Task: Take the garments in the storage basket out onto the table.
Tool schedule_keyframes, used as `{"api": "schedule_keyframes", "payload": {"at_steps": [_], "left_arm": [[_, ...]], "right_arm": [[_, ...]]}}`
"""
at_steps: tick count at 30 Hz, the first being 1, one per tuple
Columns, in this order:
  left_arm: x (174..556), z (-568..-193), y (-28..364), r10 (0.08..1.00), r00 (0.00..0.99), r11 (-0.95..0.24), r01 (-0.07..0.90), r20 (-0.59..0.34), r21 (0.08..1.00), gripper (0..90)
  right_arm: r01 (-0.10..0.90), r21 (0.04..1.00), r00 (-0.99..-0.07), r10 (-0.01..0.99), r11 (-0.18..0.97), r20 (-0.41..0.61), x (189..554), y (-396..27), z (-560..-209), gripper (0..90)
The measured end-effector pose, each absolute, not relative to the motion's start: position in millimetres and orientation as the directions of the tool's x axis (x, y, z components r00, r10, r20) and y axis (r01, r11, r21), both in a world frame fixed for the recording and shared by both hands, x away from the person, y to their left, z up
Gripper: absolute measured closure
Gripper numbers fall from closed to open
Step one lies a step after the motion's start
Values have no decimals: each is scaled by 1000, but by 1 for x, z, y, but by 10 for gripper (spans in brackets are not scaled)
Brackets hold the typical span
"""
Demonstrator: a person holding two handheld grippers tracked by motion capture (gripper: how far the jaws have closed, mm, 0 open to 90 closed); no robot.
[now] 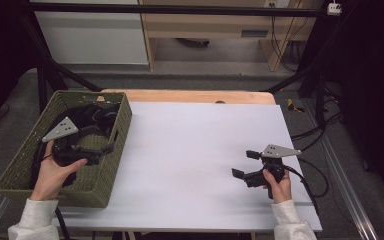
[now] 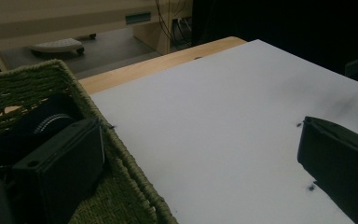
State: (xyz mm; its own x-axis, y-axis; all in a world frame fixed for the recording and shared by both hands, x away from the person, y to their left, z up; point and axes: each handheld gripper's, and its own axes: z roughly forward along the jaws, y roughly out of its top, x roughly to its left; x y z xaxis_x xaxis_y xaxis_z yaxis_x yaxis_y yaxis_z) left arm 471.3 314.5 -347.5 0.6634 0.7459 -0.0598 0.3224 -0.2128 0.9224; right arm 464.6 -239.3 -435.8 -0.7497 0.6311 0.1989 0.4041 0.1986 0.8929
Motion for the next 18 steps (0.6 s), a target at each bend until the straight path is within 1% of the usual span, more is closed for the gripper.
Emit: {"api": "schedule_keyframes", "payload": {"at_steps": [18], "left_arm": [[490,-331,345,817,577,-234,369,-24,899,0]], "right_arm": [[407,890,-749,633,204,198,465,-238,-437,28]]}}
